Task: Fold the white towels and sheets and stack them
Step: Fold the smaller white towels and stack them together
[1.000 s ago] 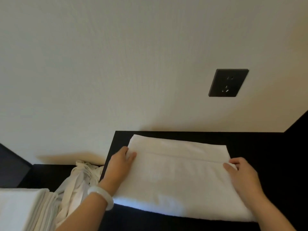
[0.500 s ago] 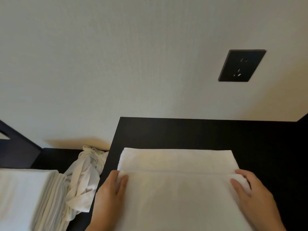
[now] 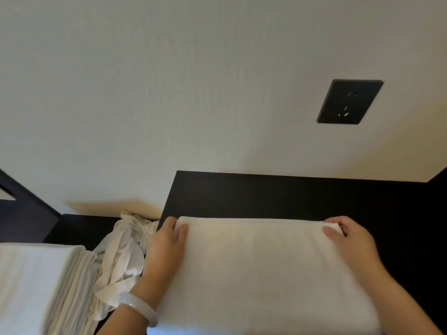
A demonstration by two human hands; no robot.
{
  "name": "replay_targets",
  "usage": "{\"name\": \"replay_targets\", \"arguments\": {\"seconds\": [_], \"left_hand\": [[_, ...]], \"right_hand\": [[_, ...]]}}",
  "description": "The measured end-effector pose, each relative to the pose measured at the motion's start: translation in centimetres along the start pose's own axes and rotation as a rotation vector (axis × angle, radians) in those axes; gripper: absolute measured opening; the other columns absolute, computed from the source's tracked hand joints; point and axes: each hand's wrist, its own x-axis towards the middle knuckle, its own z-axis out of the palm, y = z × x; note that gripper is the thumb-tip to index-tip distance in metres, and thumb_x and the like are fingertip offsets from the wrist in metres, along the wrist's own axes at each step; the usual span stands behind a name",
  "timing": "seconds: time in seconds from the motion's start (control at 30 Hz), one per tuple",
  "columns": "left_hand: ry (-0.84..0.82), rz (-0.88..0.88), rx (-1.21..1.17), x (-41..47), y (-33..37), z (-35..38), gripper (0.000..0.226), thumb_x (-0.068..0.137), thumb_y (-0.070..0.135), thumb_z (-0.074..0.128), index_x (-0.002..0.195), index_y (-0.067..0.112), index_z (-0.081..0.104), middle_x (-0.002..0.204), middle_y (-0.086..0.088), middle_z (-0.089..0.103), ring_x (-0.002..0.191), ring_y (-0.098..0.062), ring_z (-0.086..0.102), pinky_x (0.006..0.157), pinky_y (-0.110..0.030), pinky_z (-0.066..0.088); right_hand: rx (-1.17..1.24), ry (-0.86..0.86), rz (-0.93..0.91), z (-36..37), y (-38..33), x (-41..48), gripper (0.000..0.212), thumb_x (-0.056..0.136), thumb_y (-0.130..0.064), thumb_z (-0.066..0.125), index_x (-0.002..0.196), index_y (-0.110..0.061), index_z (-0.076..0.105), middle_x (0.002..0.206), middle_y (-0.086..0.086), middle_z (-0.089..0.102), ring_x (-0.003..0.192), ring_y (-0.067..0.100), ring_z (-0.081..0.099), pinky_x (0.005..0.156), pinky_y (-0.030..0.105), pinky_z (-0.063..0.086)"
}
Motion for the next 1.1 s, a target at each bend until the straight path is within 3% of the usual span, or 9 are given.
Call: {"name": "replay_targets", "arguments": {"seconds": [0.23,0.5,0.63,0.77,0.83,0.9,0.97,1.03,1.1], "left_hand": [[0.183,0.068,-0.135,0.5,0.1,-0.5,0.023,0.102,0.034,0.043,0.082,0.024,0.047,0.067,0.007,0.055,0.064,-0.009,0.054,0.055,-0.021,0.034],[0.109,-0.003,0.093,2.2,-0.1,1.2,0.026,0.104,0.041,0.033,0.094,0.019,0.044,0.072,-0.004,0.057,0.068,-0.026,0.056,0.063,-0.037,0.042],[0.183,0.061,0.121,2.6,-0.3,0.7,0.027,0.101,0.047,0.028,0.095,0.023,0.04,0.062,-0.003,0.052,0.059,-0.025,0.053,0.056,-0.035,0.038],[0.115,0.045,0.267,2.5,-0.1,1.2,0.029,0.102,0.045,0.028,0.102,0.019,0.04,0.066,0.001,0.051,0.069,-0.031,0.058,0.061,-0.038,0.045],[0.135,0.039,0.335,2.5,0.6,1.2,0.026,0.102,0.038,0.036,0.107,0.013,0.045,0.083,-0.007,0.059,0.08,-0.033,0.06,0.068,-0.042,0.049],[0.24,0.16,0.479,2.2,1.8,1.7,0.029,0.095,0.028,0.055,0.115,0.006,0.053,0.106,-0.015,0.059,0.094,-0.034,0.058,0.078,-0.045,0.049],[0.311,0.487,0.429,0.8,4.2,3.6,0.036,0.086,0.02,0.067,0.118,0.005,0.06,0.116,-0.016,0.061,0.104,-0.036,0.061,0.09,-0.045,0.046],[0.097,0.829,0.343,-1.3,6.9,6.5,0.045,0.089,0.029,0.056,0.131,0.011,0.056,0.136,-0.011,0.056,0.126,-0.032,0.054,0.112,-0.043,0.034],[-0.216,0.977,0.438,-3.1,8.5,9.6,0.054,0.1,0.044,0.032,0.151,0.025,0.031,0.159,-0.002,0.029,0.15,-0.024,0.02,0.122,-0.05,0.008]], "right_hand": [[-0.045,0.067,-0.162,-0.4,0.3,1.2,0.012,0.096,-0.025,0.055,0.094,-0.036,0.054,0.089,-0.009,0.059,0.079,0.012,0.059,0.058,0.028,0.045],[-0.286,0.19,-0.179,1.8,0.8,1.7,0.009,0.102,-0.029,0.045,0.094,-0.033,0.043,0.08,-0.01,0.053,0.067,0.008,0.054,0.049,0.025,0.041],[-0.295,0.153,-0.174,0.8,0.9,2.3,0.007,0.102,-0.034,0.042,0.096,-0.035,0.038,0.079,-0.006,0.054,0.065,0.012,0.056,0.047,0.025,0.042],[-0.482,0.197,-0.131,1.3,0.8,2.3,0.016,0.099,-0.041,0.047,0.1,-0.028,0.037,0.073,-0.005,0.05,0.057,0.012,0.053,0.045,0.025,0.039],[-0.495,0.249,-0.059,1.7,0.7,2.5,0.026,0.097,-0.044,0.05,0.105,-0.023,0.037,0.07,-0.005,0.047,0.054,0.011,0.049,0.043,0.024,0.035],[-0.475,0.284,0.01,1.9,0.7,2.6,0.035,0.095,-0.046,0.054,0.111,-0.018,0.039,0.068,-0.006,0.043,0.053,0.01,0.046,0.043,0.023,0.031],[-0.476,0.3,0.026,2.1,0.8,2.7,0.038,0.095,-0.046,0.057,0.113,-0.017,0.04,0.068,-0.007,0.042,0.052,0.009,0.045,0.042,0.022,0.03],[-0.466,0.292,0.03,2.2,0.9,2.7,0.039,0.095,-0.047,0.057,0.115,-0.018,0.039,0.069,-0.008,0.041,0.054,0.008,0.045,0.043,0.023,0.031],[-0.4,0.262,0.057,1.9,1.0,2.6,0.042,0.095,-0.05,0.054,0.121,-0.021,0.038,0.073,-0.009,0.042,0.058,0.009,0.048,0.045,0.024,0.033]]}}
